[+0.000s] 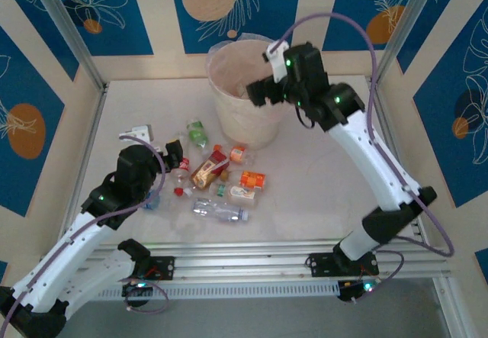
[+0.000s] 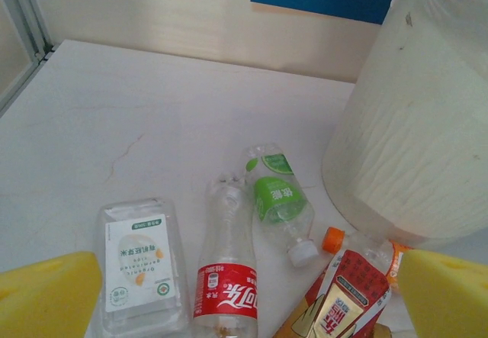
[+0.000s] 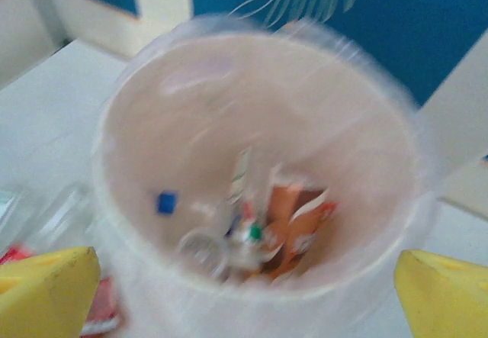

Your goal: Put the plastic bottles in the bin

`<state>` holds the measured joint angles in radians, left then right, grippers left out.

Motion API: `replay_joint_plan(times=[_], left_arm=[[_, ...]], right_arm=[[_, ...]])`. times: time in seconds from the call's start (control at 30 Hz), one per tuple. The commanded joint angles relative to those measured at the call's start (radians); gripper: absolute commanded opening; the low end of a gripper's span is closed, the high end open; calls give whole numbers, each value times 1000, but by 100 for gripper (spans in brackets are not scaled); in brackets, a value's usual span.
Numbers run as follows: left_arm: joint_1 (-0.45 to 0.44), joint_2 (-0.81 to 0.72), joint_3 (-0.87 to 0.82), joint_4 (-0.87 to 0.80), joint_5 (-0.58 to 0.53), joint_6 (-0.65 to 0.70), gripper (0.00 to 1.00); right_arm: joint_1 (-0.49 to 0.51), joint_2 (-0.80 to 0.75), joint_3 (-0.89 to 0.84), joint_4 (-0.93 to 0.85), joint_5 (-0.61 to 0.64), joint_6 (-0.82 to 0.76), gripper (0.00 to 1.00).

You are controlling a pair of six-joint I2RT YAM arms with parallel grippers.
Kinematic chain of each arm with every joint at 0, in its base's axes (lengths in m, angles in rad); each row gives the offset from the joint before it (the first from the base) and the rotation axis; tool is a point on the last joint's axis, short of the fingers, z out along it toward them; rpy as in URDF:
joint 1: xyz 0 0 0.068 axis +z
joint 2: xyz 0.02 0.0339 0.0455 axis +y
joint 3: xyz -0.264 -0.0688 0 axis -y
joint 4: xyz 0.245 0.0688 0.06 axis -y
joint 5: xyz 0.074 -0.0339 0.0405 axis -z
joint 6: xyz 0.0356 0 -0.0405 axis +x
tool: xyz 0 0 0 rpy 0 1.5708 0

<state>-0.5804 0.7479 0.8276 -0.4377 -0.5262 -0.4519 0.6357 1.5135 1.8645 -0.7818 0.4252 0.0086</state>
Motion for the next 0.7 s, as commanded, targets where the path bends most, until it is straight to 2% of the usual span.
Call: replay_joint_plan(times=[0.0, 0.1, 0.27, 0.47, 0.67], left_arm=[[-5, -11, 30, -39, -55, -69, 99], [-6, -24, 34, -87, -123, -139, 99], [-6, -64, 32, -138, -209, -221, 99], [-6, -117, 36, -206, -345, -261, 99], [-6, -163, 36, -243, -409, -266, 100]], right_arm=[[83, -120, -171, 30, 11, 57, 99], [168, -182, -270, -36, 73, 105, 100], [311, -202, -384, -144, 83, 192, 95], [458, -82, -387, -241, 126, 243, 89], [533, 88, -348, -229, 70, 222, 82]])
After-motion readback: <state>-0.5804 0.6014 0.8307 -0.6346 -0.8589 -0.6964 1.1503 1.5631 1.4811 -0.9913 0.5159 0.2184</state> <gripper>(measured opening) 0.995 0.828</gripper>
